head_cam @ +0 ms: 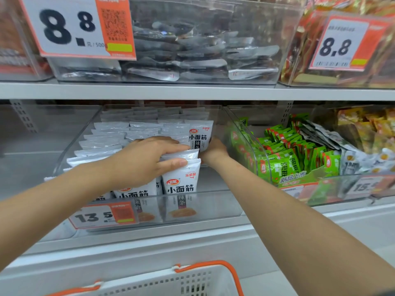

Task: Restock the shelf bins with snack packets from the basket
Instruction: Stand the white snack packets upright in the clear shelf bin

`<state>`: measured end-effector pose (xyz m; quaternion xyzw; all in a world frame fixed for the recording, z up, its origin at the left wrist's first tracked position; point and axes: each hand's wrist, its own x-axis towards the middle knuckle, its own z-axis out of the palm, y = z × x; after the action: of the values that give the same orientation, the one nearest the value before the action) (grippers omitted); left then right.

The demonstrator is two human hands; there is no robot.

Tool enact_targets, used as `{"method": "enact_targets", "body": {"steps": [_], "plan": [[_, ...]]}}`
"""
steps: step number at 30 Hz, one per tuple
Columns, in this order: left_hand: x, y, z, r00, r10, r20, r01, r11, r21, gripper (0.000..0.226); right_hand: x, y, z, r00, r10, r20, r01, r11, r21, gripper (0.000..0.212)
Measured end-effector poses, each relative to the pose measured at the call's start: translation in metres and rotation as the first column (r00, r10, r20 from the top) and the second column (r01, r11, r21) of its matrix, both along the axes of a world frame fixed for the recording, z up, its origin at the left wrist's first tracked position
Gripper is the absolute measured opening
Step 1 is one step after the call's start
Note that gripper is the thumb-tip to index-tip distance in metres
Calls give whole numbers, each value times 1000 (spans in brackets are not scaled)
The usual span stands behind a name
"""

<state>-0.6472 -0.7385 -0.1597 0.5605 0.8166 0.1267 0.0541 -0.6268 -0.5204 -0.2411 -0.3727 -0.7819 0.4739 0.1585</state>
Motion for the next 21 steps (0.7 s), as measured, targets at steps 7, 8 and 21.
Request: {"method": "enact_targets", "body": {"steps": [7,8,21], "plan": [[-3,1,-3,1000,-5,2,5,1000,9,84,11,2,4,1000,16,21,-16,1000,21,36],[-3,1,-3,1000,-2,2,2,1000,7,83,16,0,8,1000,24,1,-24,1000,4,35],[43,-31,1,986,104,-133,-42,914,404,34,127,-86,50,898,55,-437,111,932,345,20]]}}
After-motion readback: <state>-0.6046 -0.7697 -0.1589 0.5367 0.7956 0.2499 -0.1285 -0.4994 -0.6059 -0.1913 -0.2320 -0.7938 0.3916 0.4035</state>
